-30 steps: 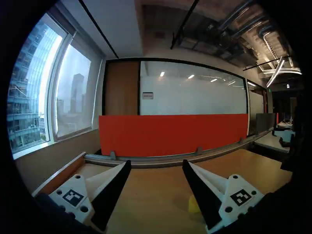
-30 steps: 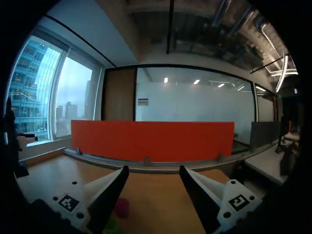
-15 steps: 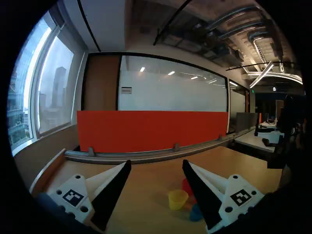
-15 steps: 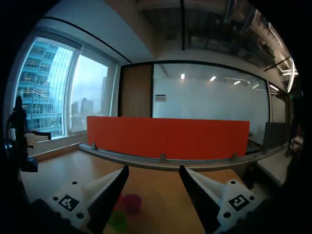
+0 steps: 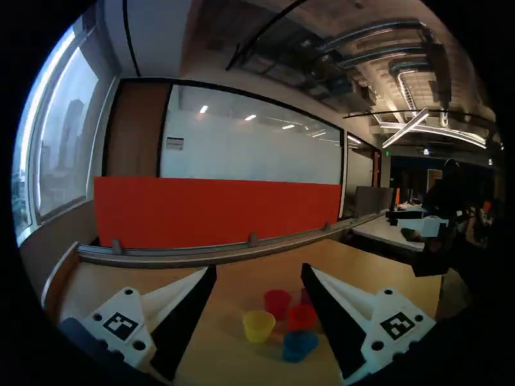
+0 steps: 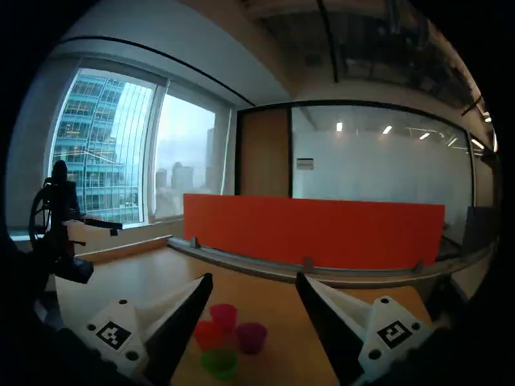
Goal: Pour water
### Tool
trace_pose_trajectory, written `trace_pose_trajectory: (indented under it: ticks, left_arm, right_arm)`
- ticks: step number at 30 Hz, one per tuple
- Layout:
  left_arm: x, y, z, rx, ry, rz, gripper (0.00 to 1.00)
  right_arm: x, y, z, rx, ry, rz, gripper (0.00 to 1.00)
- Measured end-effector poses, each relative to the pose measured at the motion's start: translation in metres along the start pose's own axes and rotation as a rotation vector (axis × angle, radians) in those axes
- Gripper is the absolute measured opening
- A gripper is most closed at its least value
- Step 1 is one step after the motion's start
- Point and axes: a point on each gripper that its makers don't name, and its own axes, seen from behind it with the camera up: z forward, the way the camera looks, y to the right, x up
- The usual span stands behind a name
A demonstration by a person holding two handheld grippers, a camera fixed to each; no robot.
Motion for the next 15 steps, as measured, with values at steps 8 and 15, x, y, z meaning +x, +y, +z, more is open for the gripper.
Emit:
trace_pose_trajectory:
  ticks: [8,15]
  left_arm:
    - [-0.006,0.007,-0.002,-0.044,-0.024,0.025,0.98]
    - [-0.017,0.016,-0.001,-0.095,-0.062,0.030,0.98]
  right_arm:
    - [-0.006,-0.008,0.002,0.054,-0.040,-0.004,1.00]
    - [-0.018,-0.014,0.002,0.097,-0.089,-0.005,1.00]
